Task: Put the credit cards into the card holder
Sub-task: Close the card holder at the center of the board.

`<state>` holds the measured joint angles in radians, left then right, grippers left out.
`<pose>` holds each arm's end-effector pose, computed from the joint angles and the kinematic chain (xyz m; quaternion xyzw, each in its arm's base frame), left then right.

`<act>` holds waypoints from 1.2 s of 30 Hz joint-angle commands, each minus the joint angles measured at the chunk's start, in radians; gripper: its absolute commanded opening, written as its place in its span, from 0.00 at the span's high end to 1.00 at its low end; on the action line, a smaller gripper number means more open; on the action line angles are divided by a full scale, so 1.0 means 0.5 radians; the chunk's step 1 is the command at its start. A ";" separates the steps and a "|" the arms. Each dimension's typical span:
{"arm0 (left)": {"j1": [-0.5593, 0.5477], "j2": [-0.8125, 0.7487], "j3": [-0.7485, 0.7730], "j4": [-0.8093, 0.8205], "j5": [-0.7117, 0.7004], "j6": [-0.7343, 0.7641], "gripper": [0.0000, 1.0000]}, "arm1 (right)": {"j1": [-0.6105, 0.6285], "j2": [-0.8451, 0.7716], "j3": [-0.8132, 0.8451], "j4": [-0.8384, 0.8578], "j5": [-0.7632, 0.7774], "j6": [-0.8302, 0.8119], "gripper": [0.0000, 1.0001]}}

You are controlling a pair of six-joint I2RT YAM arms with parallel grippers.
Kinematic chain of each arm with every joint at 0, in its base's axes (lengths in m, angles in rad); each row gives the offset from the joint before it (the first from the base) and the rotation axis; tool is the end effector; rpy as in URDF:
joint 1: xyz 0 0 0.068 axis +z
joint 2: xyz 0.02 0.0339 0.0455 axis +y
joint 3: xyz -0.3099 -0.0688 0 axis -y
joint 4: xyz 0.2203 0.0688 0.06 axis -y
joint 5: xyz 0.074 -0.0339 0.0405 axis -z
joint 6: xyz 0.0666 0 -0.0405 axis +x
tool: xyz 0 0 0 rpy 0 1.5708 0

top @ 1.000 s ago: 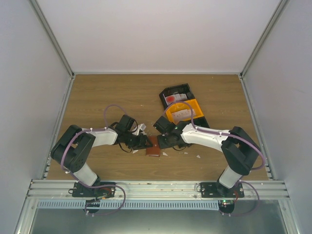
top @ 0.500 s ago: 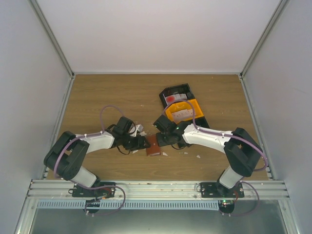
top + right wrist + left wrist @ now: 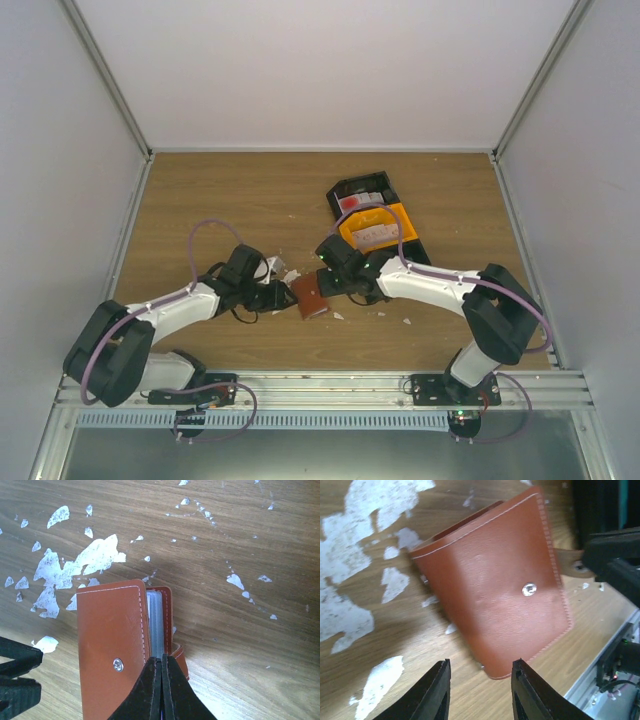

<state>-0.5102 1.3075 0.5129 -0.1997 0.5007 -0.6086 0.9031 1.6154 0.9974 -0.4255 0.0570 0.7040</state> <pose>0.1665 -0.1298 0.1865 0.0247 0.9312 -0.3475 0.1074 0.2004 0.2480 0.2229 -0.0885 0.9610 0.1684 0.2006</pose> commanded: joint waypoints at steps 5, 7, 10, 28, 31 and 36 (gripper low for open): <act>-0.020 -0.055 -0.063 0.386 0.122 -0.127 0.67 | 0.017 -0.013 -0.074 0.179 -0.043 -0.079 0.99; -0.021 -0.041 -0.064 0.473 0.101 -0.154 0.69 | 0.019 -0.031 -0.116 0.239 -0.044 -0.084 1.00; -0.020 0.042 -0.017 0.454 0.020 -0.138 0.71 | 0.017 -0.058 -0.150 0.320 -0.044 -0.101 0.99; -0.033 0.456 0.090 0.505 0.009 -0.132 0.70 | 0.018 -0.034 -0.208 0.490 -0.235 -0.196 0.99; -0.032 0.429 0.031 0.552 0.028 -0.143 0.70 | 0.018 0.025 -0.192 0.486 -0.204 -0.245 0.99; -0.032 0.324 -0.017 0.586 0.126 -0.130 0.69 | 0.026 0.129 -0.148 0.484 -0.181 -0.278 0.99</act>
<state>-0.5175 1.5032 0.5377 0.0738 0.5529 -0.6743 0.9031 1.6344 0.8978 -0.2100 -0.0486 0.5961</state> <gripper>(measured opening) 0.306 0.009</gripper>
